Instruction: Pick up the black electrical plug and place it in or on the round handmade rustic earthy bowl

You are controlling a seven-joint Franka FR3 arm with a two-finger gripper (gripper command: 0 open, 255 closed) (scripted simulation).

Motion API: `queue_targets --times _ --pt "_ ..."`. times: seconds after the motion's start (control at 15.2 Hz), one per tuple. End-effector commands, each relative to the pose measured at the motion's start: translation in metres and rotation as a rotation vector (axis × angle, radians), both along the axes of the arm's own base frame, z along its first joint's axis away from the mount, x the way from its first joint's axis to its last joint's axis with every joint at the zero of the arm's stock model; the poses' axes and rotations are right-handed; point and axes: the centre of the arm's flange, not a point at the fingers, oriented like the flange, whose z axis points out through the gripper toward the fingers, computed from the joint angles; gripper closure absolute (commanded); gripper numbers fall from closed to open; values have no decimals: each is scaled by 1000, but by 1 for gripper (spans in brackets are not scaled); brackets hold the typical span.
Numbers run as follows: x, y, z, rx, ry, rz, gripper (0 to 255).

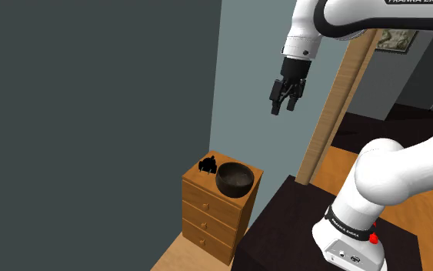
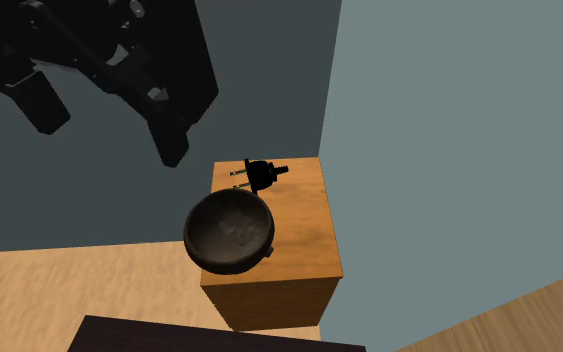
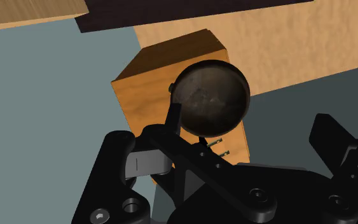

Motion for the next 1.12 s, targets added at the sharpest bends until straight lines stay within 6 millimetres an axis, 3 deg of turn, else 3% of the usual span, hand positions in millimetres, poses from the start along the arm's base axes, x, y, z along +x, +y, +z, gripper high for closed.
queue_targets --times 0.0,1.06 --pt "0 0 0 0 0 0 0" --pt "121 9 -171 -28 -8 -141 0"
